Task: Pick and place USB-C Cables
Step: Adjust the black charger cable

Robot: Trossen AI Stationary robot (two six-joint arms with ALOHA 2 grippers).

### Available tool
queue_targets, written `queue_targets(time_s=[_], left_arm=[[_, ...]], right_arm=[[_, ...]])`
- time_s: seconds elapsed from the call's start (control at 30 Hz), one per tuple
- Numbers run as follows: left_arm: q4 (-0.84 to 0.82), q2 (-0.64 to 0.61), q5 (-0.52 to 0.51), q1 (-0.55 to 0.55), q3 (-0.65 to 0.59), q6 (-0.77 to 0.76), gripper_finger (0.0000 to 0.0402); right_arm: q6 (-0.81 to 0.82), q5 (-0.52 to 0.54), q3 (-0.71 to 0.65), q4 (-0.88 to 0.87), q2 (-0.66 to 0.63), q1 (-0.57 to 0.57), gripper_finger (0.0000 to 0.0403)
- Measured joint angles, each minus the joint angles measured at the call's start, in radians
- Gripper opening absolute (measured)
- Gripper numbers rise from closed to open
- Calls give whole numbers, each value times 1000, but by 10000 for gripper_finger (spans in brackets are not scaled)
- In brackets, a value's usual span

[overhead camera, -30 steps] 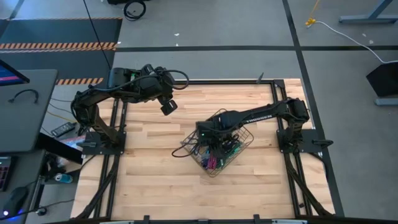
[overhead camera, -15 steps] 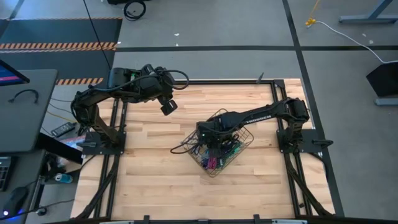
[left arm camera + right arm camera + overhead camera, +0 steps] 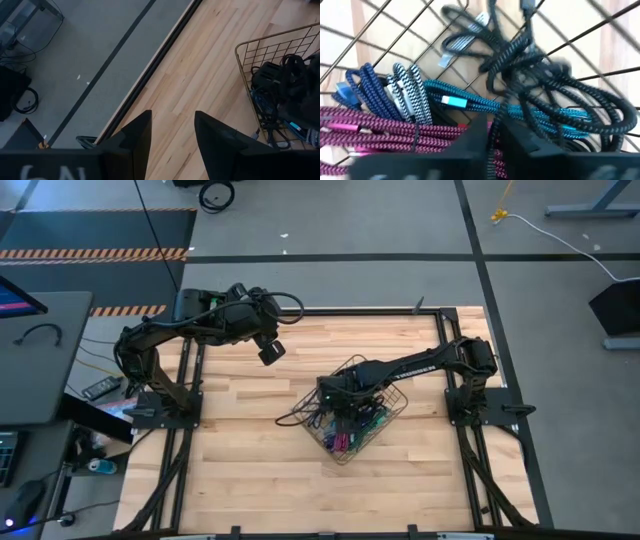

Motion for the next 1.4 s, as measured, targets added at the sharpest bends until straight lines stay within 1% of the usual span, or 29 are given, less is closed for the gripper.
queue_targets(time_s=[0.03,0.07,0.1,0.23,0.37,0.63,0.8,1.03,1.4], left_arm=[[0,0,0,0,0,0,156],[0,0,0,0,0,0,156],[0,0,0,0,0,0,156],[0,0,0,0,0,0,156],[0,0,0,0,0,0,156],[0,0,0,0,0,2,156],[0,0,0,0,0,4,156],[0,0,0,0,0,4,156],[0,0,0,0,0,4,156]], right_arm=[[-9,-12,0,-2,0,0,34],[-17,-20,0,-5,0,0,20],[-22,-27,0,-8,0,0,15],[-27,-35,45,-87,-2,5,13],[-59,-36,148,-199,-3,8,13],[-112,-23,375,-270,-4,5,13],[-113,-18,475,-390,-4,6,13],[-84,31,553,-555,-5,28,13],[-10,44,618,-621,-5,77,13]])
